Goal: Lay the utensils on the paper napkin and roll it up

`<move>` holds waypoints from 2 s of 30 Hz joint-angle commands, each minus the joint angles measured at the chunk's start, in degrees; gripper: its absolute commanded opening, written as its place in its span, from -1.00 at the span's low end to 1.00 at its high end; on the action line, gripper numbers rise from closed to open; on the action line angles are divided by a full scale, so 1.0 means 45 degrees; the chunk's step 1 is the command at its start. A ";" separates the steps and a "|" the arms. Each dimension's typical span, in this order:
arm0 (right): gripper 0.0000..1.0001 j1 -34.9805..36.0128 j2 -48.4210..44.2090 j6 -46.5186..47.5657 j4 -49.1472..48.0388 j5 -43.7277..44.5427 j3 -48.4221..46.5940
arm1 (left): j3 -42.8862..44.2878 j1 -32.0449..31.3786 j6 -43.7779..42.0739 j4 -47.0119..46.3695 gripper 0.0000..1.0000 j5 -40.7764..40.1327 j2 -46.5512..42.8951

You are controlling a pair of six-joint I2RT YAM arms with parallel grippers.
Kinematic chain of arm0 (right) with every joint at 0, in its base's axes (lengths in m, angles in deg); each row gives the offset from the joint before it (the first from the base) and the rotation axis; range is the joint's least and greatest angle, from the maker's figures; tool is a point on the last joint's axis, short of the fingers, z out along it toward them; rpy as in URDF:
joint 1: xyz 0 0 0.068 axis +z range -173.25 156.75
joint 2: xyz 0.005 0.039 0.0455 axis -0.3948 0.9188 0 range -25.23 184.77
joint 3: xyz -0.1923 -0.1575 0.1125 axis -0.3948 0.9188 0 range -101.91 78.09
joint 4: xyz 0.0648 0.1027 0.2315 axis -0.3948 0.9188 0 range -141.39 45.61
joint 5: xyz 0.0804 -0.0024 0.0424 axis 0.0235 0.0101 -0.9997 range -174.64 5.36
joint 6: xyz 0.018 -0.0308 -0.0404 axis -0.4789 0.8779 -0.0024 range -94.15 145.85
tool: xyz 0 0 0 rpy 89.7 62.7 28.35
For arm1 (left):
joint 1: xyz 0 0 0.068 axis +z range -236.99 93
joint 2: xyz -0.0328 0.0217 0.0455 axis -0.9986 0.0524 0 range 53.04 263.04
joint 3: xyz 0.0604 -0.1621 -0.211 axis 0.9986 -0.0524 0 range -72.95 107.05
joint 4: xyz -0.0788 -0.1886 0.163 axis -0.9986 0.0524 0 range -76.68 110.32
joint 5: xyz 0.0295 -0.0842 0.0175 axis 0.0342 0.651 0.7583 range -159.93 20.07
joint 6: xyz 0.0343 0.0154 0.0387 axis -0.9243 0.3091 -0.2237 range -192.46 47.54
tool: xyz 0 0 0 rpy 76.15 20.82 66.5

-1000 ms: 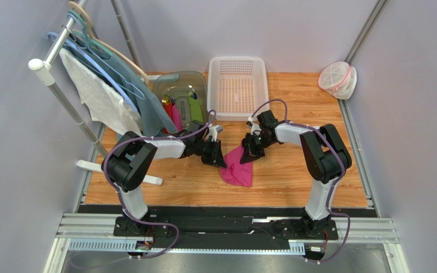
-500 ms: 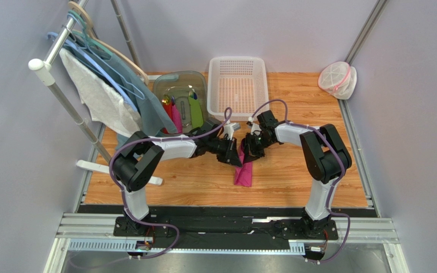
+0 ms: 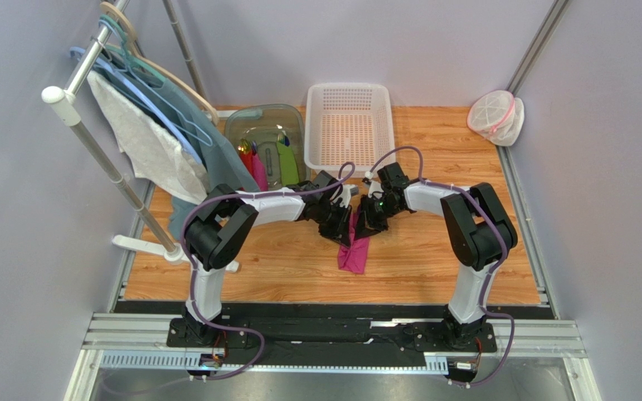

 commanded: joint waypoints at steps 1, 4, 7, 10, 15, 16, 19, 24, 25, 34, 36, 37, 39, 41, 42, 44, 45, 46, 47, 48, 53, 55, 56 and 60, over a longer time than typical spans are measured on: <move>-1.00 -0.0093 -0.0143 0.0421 0.0241 0.1547 0.0425 | 0.0367 0.0382 -0.1971 0.2298 -0.78 -0.2257 0.0103; -1.00 -0.0132 -0.0456 0.0401 0.0280 0.1254 0.0231 | 0.0464 0.0480 -0.2303 0.2610 -0.79 -0.2239 0.0063; -0.99 -0.0191 -0.0845 0.0304 0.0241 0.0825 0.0035 | 0.0426 0.0480 -0.2460 0.2572 -0.80 -0.2219 0.0005; -0.92 -0.0308 -0.1313 0.0167 0.0183 0.0239 -0.0180 | 0.0464 0.0460 -0.2481 0.2534 -0.81 -0.2083 0.0004; -0.88 -0.0698 -0.2115 0.0186 0.0183 -0.0309 -0.0376 | 0.0621 0.0402 -0.2539 0.2494 -0.81 -0.1965 0.0063; -0.88 -0.0738 -0.2194 0.0206 0.0221 -0.0329 -0.0356 | 0.0640 0.0382 -0.2520 0.2475 -0.82 -0.1945 0.0082; -0.88 -0.0894 -0.2214 0.0264 0.0358 -0.0387 -0.0317 | 0.0679 0.0382 -0.2559 0.2475 -0.82 -0.1926 0.0102; -0.90 -0.1148 -0.1728 0.0362 0.0320 -0.0485 -0.0122 | 0.0699 0.0382 -0.2656 0.2436 -0.83 -0.1984 0.0160; -0.91 -0.1148 -0.1649 0.0420 0.0281 -0.0408 -0.0102 | 0.0699 0.0382 -0.2656 0.2416 -0.83 -0.1965 0.0161; -0.95 -0.1148 -0.0770 0.0265 -0.0208 -0.0037 0.0132 | 0.0796 0.0343 -0.2598 0.2358 -0.83 -0.1906 0.0122; -0.95 -0.1148 -0.0652 0.0303 -0.0208 0.0061 0.0171 | 0.0835 0.0343 -0.2598 0.2338 -0.83 -0.1809 0.0122; -0.96 -0.1148 -0.0632 0.0284 -0.0247 0.0159 0.0191 | 0.0836 0.0324 -0.2598 0.2319 -0.83 -0.1867 0.0122; -0.96 -0.1148 -0.0457 0.0323 -0.0227 0.0257 0.0230 | 0.0836 0.0285 -0.2636 0.2280 -0.83 -0.1789 0.0083; -0.97 -0.1148 -0.0282 0.0382 -0.0208 0.0413 0.0249 | 0.0913 0.0265 -0.2695 0.2279 -0.83 -0.1828 0.0024; -0.97 -0.1148 -0.0242 0.0382 -0.0189 0.0491 0.0249 | 0.0914 0.0246 -0.2715 0.2202 -0.83 -0.1751 -0.0092; -0.98 -0.1148 -0.0164 0.0440 -0.0150 0.0628 0.0269 | 0.0952 0.0148 -0.2773 0.2104 -0.82 -0.1711 -0.0307; -0.99 -0.1148 -0.0106 0.0440 -0.0111 0.0667 0.0269 | 0.0972 0.0109 -0.2870 0.2046 -0.82 -0.1711 -0.0501; -0.99 -0.1148 -0.0086 0.0460 -0.0110 0.0725 0.0269 | 0.1030 0.0031 -0.2910 0.2026 -0.83 -0.1750 -0.0600; -0.99 -0.1148 -0.0066 0.0460 -0.0091 0.0784 0.0269 | 0.1147 -0.0066 -0.2929 0.2026 -0.83 -0.1769 -0.0698; -1.00 -0.1129 -0.0047 0.0460 -0.0091 0.0804 0.0269 | 0.1225 -0.0125 -0.2872 0.2026 -0.83 -0.1711 -0.0834; -1.00 -0.1148 -0.0007 0.0440 -0.0032 0.1097 0.0230 | 0.1675 -0.0437 -0.2423 0.2045 -0.85 -0.1321 -0.1050; -1.00 -0.1167 0.0012 0.0441 0.0007 0.1097 0.0211 | 0.1734 -0.0594 -0.2227 0.2026 -0.85 -0.1145 -0.1109; -1.00 -0.1148 0.0032 0.0440 0.0026 0.1097 0.0210 | 0.1734 -0.0652 -0.2130 0.1968 -0.85 -0.1086 -0.1147; -1.00 -0.1148 0.0032 0.0421 0.0046 0.1136 0.0210 | 0.1617 -0.0867 -0.2071 0.1694 -0.85 -0.0735 -0.1304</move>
